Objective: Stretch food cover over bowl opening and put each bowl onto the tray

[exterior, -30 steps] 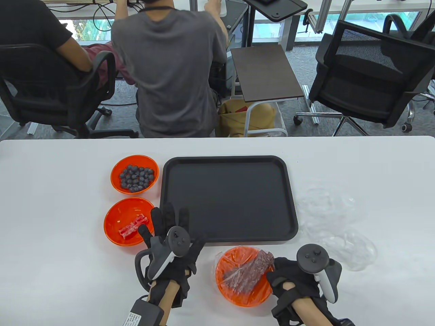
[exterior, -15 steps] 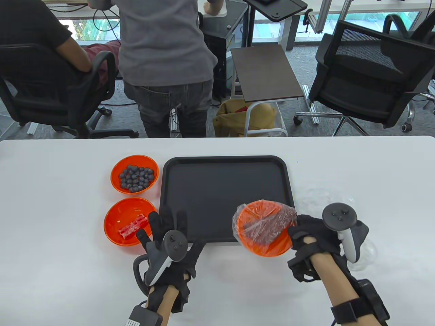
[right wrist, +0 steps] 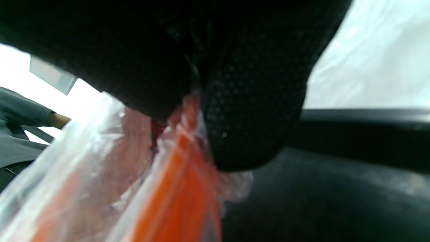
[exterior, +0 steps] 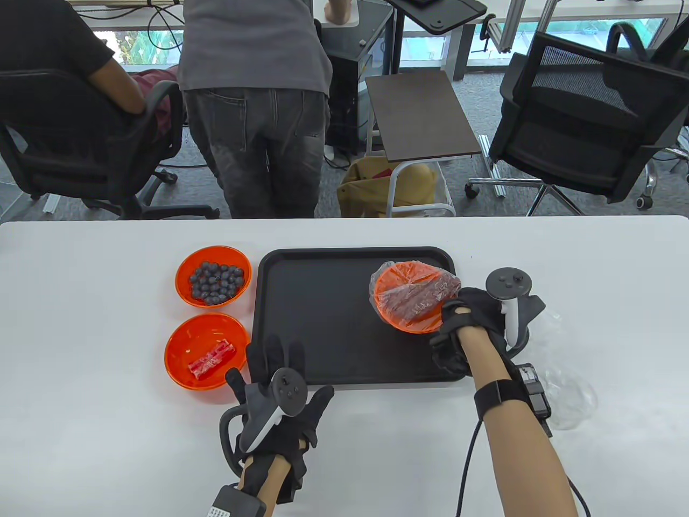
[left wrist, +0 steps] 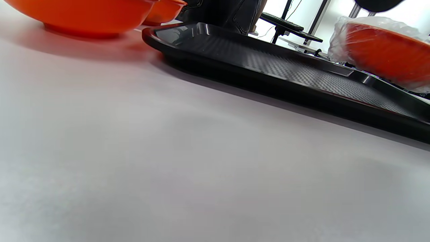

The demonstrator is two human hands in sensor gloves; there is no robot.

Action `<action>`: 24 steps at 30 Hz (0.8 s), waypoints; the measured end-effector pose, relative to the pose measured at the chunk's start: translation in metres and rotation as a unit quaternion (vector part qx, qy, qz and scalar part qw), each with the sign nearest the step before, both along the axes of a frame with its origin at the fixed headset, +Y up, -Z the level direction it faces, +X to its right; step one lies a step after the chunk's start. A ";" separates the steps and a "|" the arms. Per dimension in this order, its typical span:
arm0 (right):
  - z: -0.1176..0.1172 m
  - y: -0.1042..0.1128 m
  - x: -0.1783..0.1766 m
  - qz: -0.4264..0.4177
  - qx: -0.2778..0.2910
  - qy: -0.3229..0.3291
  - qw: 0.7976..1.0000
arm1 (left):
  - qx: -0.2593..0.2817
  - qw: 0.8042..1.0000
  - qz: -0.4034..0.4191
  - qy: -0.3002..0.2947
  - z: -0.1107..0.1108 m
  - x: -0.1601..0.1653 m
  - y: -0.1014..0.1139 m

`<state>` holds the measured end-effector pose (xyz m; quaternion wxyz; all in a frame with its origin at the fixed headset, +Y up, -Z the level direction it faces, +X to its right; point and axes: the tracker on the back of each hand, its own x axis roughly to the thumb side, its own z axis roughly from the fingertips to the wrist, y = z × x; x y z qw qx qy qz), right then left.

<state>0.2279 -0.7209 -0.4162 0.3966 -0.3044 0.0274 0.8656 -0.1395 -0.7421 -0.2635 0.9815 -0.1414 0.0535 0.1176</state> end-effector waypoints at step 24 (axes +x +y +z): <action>-0.034 -0.032 -0.018 -0.030 -0.042 -0.068 0.996 | -0.015 1.000 0.001 -0.006 0.001 0.003 -0.003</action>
